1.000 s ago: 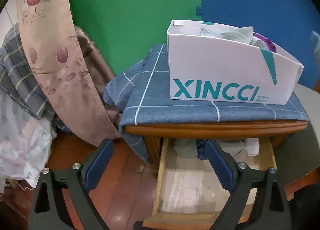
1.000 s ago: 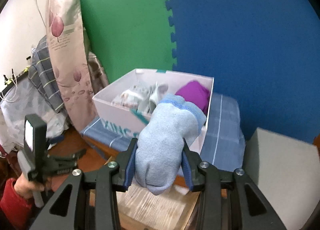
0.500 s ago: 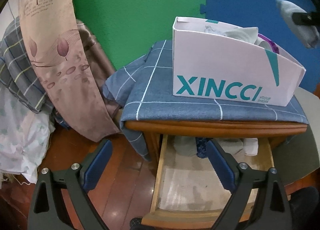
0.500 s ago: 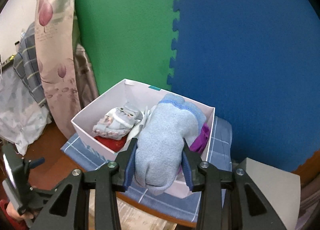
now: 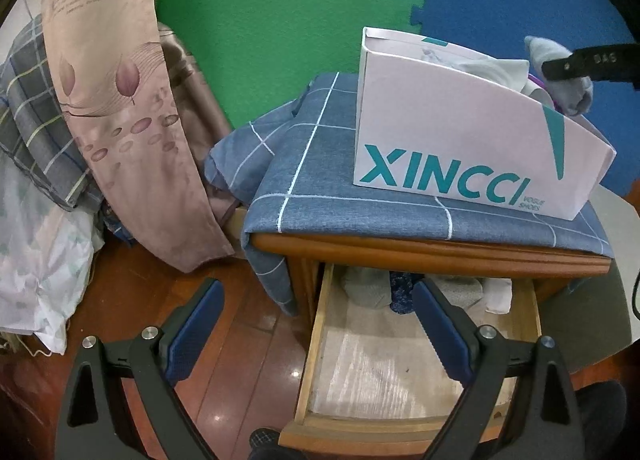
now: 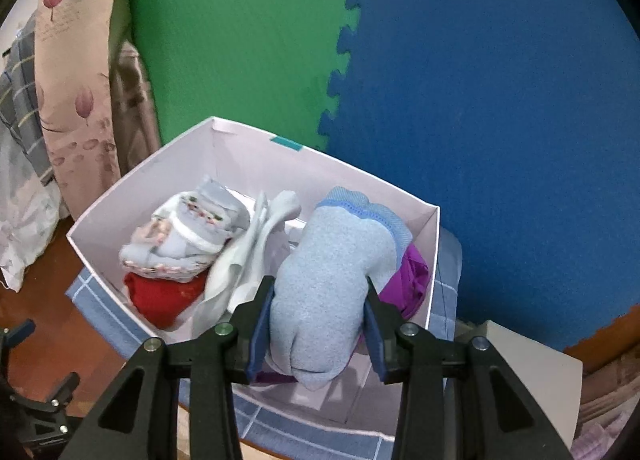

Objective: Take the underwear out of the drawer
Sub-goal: 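Carry the light blue sock with the right tool into the white box and release, then grasp the hexagon-print cloth in the drawer with the right tool while the left tool approaches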

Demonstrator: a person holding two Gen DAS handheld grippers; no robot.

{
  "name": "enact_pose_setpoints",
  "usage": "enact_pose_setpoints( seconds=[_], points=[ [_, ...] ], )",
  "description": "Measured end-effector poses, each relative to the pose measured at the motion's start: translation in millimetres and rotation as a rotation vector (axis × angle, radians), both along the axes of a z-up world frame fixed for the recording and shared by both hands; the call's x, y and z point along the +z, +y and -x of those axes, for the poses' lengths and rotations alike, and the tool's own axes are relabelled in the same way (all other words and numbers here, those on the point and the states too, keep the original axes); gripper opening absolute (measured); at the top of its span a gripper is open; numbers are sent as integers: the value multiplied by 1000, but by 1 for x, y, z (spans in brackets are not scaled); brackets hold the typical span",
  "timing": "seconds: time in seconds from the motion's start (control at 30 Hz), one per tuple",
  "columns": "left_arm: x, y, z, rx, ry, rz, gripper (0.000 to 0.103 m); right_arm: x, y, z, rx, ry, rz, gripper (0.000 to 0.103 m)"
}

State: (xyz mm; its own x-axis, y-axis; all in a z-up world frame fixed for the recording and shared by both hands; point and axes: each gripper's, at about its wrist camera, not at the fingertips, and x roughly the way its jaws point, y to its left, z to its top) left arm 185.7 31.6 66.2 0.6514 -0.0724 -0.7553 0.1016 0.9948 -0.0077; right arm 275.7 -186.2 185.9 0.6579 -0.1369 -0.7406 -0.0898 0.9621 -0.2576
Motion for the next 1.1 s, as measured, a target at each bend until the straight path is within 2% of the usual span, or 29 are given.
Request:
enact_pose_setpoints(
  seconds=[0.47, 0.57, 0.63, 0.73, 0.9, 1.1],
  points=[
    [-5, 0, -2, 8, 20, 3, 94, -42, -4, -25, -17, 87, 10, 44],
    [-8, 3, -4, 12, 38, 13, 94, -47, -3, -25, -21, 89, 21, 48],
    [-7, 4, -3, 17, 31, 6, 94, -46, -1, -25, -25, 84, 34, 58],
    [-8, 4, -3, 18, 31, 10, 94, -41, -1, -24, -27, 67, 45, 61],
    [-10, 4, -5, 22, 42, -2, 94, -18, -2, -4, -7, -4, 36, 62],
    [-12, 6, -7, 37, 42, -10, 94, 0, 11, 63, 124, -79, 62, 62]
  ],
)
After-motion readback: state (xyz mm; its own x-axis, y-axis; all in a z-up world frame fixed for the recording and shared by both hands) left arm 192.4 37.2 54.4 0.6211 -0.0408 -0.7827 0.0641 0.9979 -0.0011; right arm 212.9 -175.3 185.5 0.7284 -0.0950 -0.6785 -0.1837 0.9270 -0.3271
